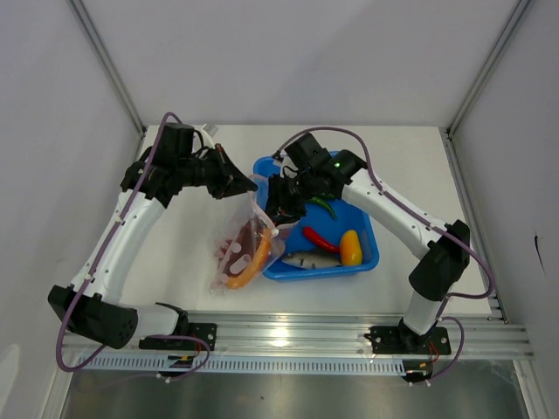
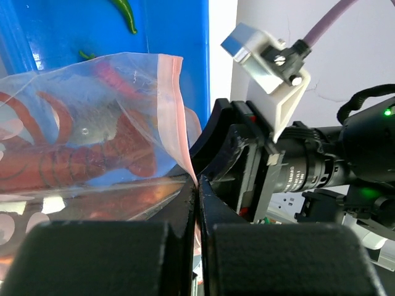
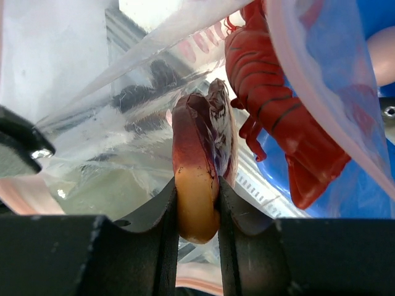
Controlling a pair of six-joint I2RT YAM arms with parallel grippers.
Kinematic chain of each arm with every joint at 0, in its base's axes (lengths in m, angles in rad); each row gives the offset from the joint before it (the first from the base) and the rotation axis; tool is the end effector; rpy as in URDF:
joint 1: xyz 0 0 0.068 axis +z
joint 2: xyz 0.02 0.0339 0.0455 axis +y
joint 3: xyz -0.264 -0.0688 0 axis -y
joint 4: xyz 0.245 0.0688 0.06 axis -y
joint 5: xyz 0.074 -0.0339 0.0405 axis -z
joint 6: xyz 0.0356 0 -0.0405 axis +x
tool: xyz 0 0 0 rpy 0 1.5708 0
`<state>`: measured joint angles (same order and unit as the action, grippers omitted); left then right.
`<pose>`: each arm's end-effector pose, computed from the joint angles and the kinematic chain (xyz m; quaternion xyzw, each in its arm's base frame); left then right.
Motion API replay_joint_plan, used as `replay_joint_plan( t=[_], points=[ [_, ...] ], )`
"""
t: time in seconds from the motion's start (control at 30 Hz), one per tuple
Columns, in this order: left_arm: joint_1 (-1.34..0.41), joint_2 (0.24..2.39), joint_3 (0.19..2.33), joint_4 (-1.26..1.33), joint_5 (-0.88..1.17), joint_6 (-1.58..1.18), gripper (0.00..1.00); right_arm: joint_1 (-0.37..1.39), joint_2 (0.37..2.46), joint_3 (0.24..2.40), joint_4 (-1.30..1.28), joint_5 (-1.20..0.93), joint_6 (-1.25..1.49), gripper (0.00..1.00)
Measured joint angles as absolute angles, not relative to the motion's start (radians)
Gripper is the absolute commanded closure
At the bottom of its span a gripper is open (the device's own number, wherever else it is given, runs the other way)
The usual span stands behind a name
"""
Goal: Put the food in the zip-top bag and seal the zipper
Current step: Place the fake food in the zipper food storage bag, then pick up the fake food from the bin.
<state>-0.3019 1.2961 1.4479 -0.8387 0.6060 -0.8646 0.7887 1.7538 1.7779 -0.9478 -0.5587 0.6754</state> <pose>0.2435 -0.0971 0.3985 -0.1169 0.8643 -0.4499 0.1922 0.2504 0.2789 0.3559 -0.1391 0.9049 0.3987 0.0526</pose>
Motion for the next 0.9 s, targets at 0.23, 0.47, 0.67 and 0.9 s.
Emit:
replay_joint_plan(
  t=[0.23, 0.47, 0.67, 0.9],
  points=[
    [-0.302, 1.296, 1.448, -0.84, 0.606, -0.864, 0.99, 0.8, 1.807, 1.779, -0.961, -0.587, 0.631, 0.58],
    [-0.301, 1.291, 1.448, -0.849, 0.606, -0.853, 1.0, 0.77, 1.808, 1.779, -1.013, -0.585, 0.571, 0.38],
    [-0.296, 1.242, 1.422, -0.856, 0.606, -0.819, 0.99, 0.653, 1.765, 1.853, -1.04, -0.574, 0.537, 0.29],
    [-0.294, 1.223, 1.415, -0.886, 0.6, -0.776, 0.99, 0.595, 1.739, 2.072, -1.071, -0.503, 0.474, 0.23]
  ],
)
